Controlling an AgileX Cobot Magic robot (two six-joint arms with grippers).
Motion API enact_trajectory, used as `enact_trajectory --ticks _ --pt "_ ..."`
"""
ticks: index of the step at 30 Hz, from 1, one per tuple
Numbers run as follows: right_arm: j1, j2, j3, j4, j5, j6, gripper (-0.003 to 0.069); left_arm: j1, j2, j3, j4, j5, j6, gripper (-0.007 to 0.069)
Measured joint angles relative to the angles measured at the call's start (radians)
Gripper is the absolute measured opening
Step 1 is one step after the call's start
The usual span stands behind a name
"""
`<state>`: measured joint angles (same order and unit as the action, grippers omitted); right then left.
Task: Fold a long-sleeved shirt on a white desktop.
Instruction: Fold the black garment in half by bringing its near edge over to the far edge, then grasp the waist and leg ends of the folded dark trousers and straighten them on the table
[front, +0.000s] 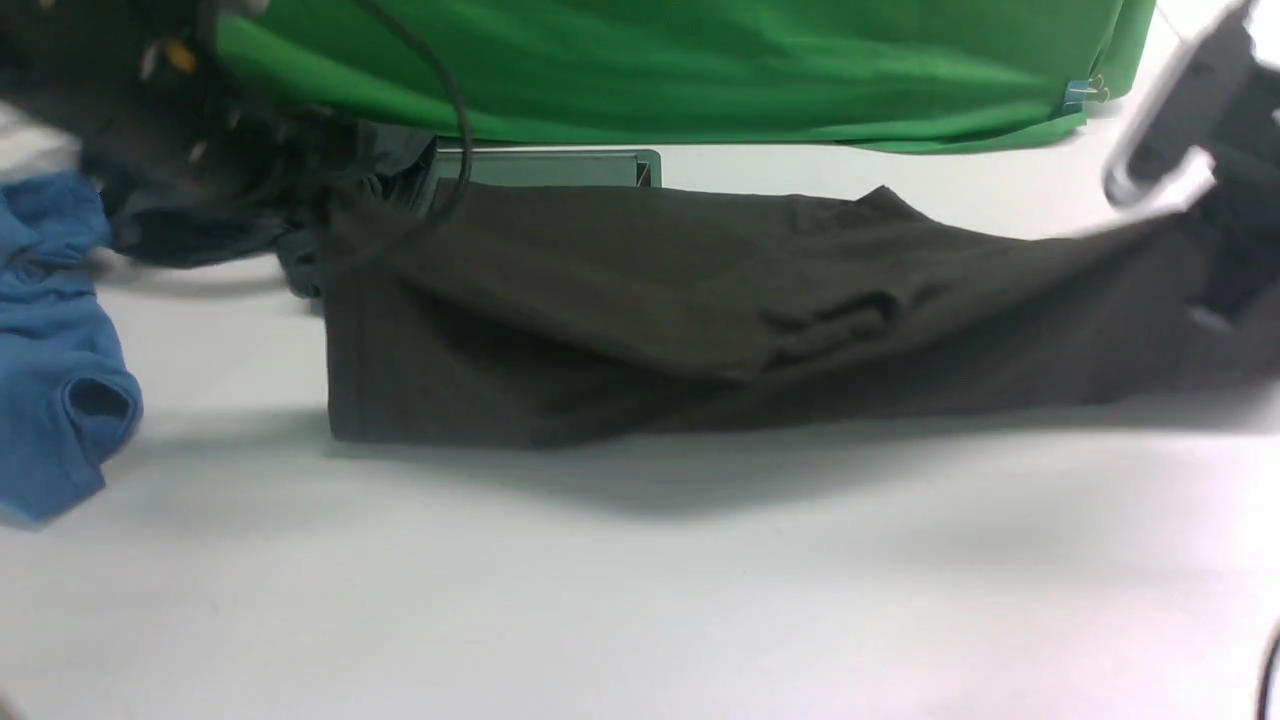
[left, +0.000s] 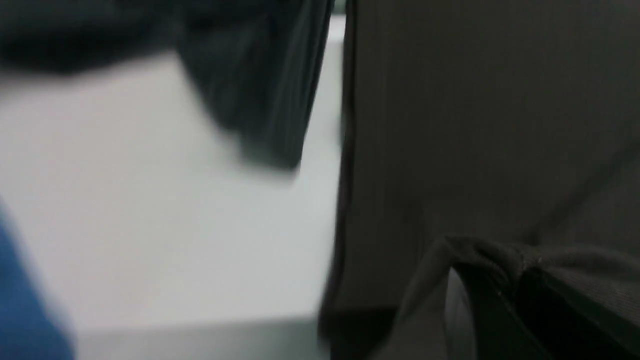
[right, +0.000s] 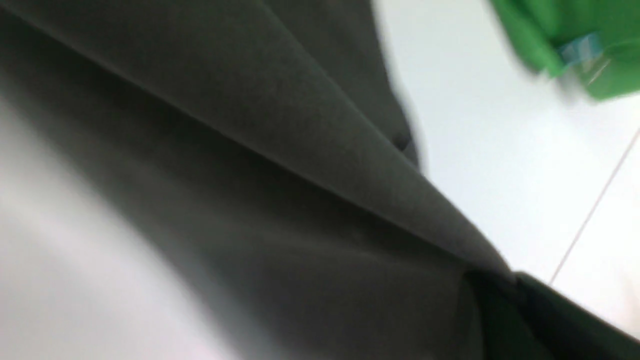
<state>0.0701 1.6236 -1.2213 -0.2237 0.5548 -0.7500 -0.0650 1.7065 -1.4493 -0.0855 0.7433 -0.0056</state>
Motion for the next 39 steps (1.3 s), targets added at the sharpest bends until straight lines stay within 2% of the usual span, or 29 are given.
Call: enact_trajectory --ticks 5,6,7,10,14,16,17,19,20,21,23,26,28,33,37,38,39 --pt "-0.005 0.224 -0.226 0.002 -0.017 0.029 0.0018 0.004 0.255 -0.301 -0.046 -0.012 0.029 0.0045" --pt "-0.006 0.234 -0.236 0.002 -0.017 0.032 0.0018 0.004 0.266 -0.301 -0.046 -0.012 0.027 0.0045" --pt "-0.016 0.312 -0.31 0.004 -0.02 0.066 0.0018 0.008 0.363 -0.4 -0.044 -0.02 0.006 0.0045" --pt "-0.032 0.436 -0.413 0.006 -0.021 0.145 0.0022 0.012 0.492 -0.516 -0.01 -0.025 -0.036 0.005" --pt "-0.042 0.533 -0.479 0.006 -0.022 0.268 0.0092 0.012 0.636 -0.625 0.006 -0.019 -0.079 0.0101" --pt "-0.042 0.546 -0.49 0.005 -0.024 0.328 0.0169 0.012 0.682 -0.665 0.01 -0.005 -0.101 0.0168" --pt "-0.042 0.546 -0.494 0.005 -0.02 0.358 0.0248 0.012 0.697 -0.684 0.01 0.008 -0.106 0.0231" --pt "-0.042 0.542 -0.496 0.005 -0.011 0.375 0.0294 0.012 0.698 -0.697 0.01 0.02 -0.109 0.0295" --pt "-0.042 0.532 -0.498 0.005 0.018 0.384 0.0356 0.012 0.694 -0.719 0.014 0.051 -0.108 0.0388" --pt "-0.042 0.53 -0.498 0.005 0.023 0.385 0.0368 0.012 0.693 -0.722 0.014 0.051 -0.108 0.04" --pt "-0.043 0.494 -0.498 0.006 0.103 0.404 0.0423 0.012 0.672 -0.77 0.021 0.139 -0.074 0.0555" --pt "-0.043 0.449 -0.497 0.005 0.166 0.435 0.044 0.017 0.651 -0.81 0.021 0.238 -0.033 0.064" --pt "-0.052 0.38 -0.497 0.005 0.225 0.532 0.0446 0.026 0.624 -0.852 0.032 0.379 -0.001 0.068" --pt "-0.102 0.232 -0.453 0.006 0.241 0.74 0.045 0.092 0.574 -0.841 -0.025 0.463 0.011 0.0693" --pt "-0.132 0.157 -0.356 0.005 0.249 0.787 0.0446 0.155 0.507 -0.717 -0.133 0.467 0.065 0.0693" --pt "-0.137 0.142 -0.314 0.005 0.25 0.792 0.0426 0.168 0.476 -0.655 -0.162 0.467 0.087 0.0693" --pt "-0.138 0.133 -0.268 0.007 0.252 0.79 0.037 0.176 0.439 -0.578 -0.191 0.468 0.122 0.0693"
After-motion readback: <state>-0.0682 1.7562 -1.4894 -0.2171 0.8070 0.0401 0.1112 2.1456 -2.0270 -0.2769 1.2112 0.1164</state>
